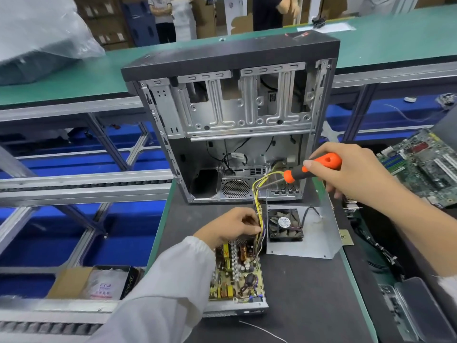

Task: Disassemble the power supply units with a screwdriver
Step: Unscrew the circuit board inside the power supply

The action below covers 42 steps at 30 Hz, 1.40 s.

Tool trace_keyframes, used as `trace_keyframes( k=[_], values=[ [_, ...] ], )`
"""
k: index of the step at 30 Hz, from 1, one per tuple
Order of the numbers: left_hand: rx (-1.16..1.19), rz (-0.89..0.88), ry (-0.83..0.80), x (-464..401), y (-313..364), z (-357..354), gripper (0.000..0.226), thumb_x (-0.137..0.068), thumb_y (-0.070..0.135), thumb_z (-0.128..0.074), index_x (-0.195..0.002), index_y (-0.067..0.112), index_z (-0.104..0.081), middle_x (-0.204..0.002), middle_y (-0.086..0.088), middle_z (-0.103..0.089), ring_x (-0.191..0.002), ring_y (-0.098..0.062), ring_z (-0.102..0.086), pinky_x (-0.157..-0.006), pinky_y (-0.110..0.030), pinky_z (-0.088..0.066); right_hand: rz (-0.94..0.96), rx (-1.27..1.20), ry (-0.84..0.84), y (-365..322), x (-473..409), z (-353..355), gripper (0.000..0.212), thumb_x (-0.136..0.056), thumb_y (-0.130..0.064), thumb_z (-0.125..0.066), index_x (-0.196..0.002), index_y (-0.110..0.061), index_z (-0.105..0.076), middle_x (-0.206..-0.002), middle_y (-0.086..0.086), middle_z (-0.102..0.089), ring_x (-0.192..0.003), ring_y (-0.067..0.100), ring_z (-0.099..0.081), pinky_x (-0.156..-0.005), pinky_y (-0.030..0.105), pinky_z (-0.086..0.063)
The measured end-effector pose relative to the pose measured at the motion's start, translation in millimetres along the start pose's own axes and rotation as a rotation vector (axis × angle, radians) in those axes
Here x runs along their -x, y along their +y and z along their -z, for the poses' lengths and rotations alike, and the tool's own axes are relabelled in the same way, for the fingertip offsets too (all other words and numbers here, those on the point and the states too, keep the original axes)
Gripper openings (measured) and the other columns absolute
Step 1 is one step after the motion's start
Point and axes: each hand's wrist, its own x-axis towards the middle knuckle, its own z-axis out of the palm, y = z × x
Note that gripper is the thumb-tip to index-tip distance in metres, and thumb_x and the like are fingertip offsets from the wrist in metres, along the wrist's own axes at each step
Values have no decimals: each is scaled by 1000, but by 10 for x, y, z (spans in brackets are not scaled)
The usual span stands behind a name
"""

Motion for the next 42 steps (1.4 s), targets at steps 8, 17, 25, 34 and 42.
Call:
trace_keyframes(
  k=[8, 17, 25, 34, 42],
  values=[
    [-217, -339, 51, 109, -35, -43, 7, -90, -5, -59, -93, 0, -63, -94, -5, -64, -93, -12, -60, -92, -24, -48, 4, -72, 94, -115, 4, 64, 20, -82, -47, -60, -84, -27, -62, -58, -6, -65, -40, 6, -55, -42, 15, -43],
    [-527, -357, 123, 203, 30, -159, 19, -89, -4, -49, -92, 7, -65, -91, 8, -56, -100, -12, -54, -118, -35, -12, 146, 198, 91, -471, -1, 150, 25, -78, -52, -58, -78, -26, -58, -57, -6, -54, -57, 8, -46, -49, 22, -32],
    [-956, -569, 118, 550, -49, -431, 77, -85, 61, -59, -143, 14, -43, -125, -1, -53, -120, -17, -43, -116, -33, -10, 171, 280, -77, -348, 20, -127, 27, -78, -50, -60, -77, -23, -58, -52, -8, -50, -55, 4, -50, -47, 18, -33],
    [-695, -534, -107, 686, -234, -499, 69, -91, 46, -62, -148, 16, -38, -141, -6, -41, -131, -15, -33, -114, -24, -25, 122, 324, -183, -235, 56, -286, 28, -70, -55, -53, -70, -27, -53, -48, -6, -51, -53, 7, -49, -50, 30, -40],
    [-621, -484, -67, 732, -388, -452, 39, -105, 27, -34, -130, 14, -62, -138, 5, -57, -124, -5, -49, -110, -33, -23, 112, 347, -189, -204, 130, -201, 29, -67, -55, -53, -67, -26, -55, -53, -7, -54, -59, 6, -48, -54, 33, -44]
  ],
)
